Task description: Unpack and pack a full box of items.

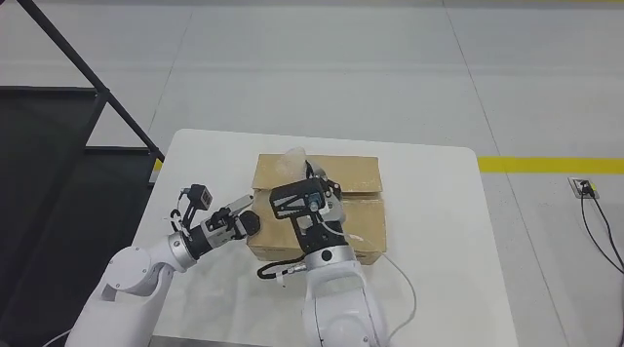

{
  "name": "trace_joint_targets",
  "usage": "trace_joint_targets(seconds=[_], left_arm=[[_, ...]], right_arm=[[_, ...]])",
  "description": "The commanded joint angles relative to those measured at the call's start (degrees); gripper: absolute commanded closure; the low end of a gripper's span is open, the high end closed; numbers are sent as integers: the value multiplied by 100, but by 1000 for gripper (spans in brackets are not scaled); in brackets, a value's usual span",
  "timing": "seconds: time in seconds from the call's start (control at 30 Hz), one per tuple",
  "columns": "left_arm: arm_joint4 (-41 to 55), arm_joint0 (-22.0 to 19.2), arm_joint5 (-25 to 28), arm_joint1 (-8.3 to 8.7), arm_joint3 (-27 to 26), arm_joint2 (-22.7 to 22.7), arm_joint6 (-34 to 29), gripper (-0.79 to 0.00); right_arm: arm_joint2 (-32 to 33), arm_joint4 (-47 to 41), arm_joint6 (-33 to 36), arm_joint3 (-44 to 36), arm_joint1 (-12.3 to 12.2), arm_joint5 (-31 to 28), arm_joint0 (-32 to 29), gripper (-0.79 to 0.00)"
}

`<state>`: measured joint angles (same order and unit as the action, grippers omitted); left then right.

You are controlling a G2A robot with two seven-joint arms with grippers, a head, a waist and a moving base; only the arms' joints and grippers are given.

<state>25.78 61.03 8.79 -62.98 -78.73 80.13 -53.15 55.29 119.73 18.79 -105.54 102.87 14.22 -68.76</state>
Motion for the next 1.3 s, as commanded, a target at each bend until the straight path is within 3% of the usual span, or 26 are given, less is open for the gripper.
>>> trace_joint_targets(seconds=[0.0,0.3,0.6,0.87,1.07,1.27], left_arm=[[49,6,19,5,-4,27,-11,-785],[265,24,99,23,10,157,26,-785],[672,345,195,83,-181,676,234,-785],[672,345,195,83,-181,676,234,-785],[710,416,128,0,-525,443,1217,-785],[498,351,191,-49,-794,235,1627,-785]], right_arm=[[3,-116,-202,-97,-1,73,-56,0],[-38,-583,-615,-378,-42,343,-123,0],[-72,-695,-526,-486,-49,396,-128,0],[-23,-977,-745,-530,-72,409,-180,0],[-19,-1589,-1162,-773,-125,321,-277,0],[40,-2029,-1179,-963,-183,-17,-388,0]])
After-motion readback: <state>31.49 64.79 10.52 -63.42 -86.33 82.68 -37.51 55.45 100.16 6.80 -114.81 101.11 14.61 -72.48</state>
